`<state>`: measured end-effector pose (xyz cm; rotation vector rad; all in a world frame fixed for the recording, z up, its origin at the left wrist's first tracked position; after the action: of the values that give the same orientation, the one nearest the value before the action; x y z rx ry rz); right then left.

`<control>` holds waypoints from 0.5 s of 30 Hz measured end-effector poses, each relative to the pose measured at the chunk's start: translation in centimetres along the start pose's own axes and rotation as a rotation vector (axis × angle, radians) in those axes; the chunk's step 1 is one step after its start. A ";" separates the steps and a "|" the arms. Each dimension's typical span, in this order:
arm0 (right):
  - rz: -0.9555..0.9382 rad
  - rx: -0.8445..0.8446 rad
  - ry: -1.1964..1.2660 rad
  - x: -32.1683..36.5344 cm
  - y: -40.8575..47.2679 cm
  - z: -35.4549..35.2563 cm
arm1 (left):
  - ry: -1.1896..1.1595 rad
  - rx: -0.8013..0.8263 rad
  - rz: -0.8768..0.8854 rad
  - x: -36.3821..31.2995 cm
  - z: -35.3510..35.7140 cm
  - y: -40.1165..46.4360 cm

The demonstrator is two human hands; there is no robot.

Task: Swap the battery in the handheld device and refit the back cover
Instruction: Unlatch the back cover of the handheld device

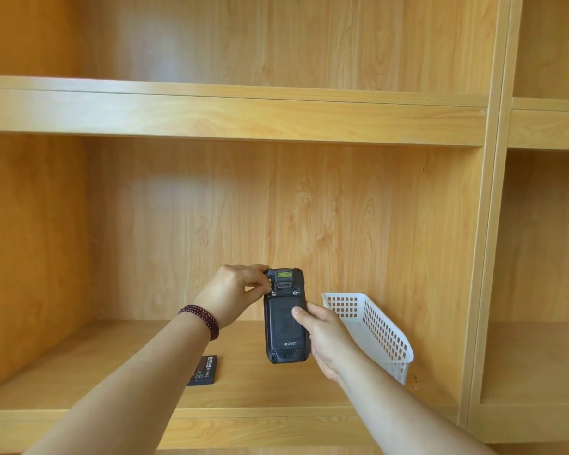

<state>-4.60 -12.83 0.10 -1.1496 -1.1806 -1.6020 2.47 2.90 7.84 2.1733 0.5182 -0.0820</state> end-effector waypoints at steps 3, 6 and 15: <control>0.004 0.000 0.002 0.0 -0.1 0.1 | 0.027 0.010 0.018 -0.3 0.1 -0.1; 0.004 0.011 0.004 0.0 -0.3 0.1 | 0.061 -0.008 0.045 -0.6 0.2 -0.2; -0.002 -0.008 -0.014 0.2 -0.8 0.3 | 0.116 -0.014 0.031 -1.1 0.6 -0.2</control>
<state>-5.31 -12.37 0.18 -1.1676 -1.1856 -1.6036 1.45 2.15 7.63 2.1803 0.5490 0.0649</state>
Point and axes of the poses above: each hand's wrist, its own y-axis towards the middle knuckle, its own z-axis out of the palm, x = y × z, the point moved 4 cm from there along y, towards the middle knuckle, and after that the axes turned 2 degrees about x, right-handed, at the moved point
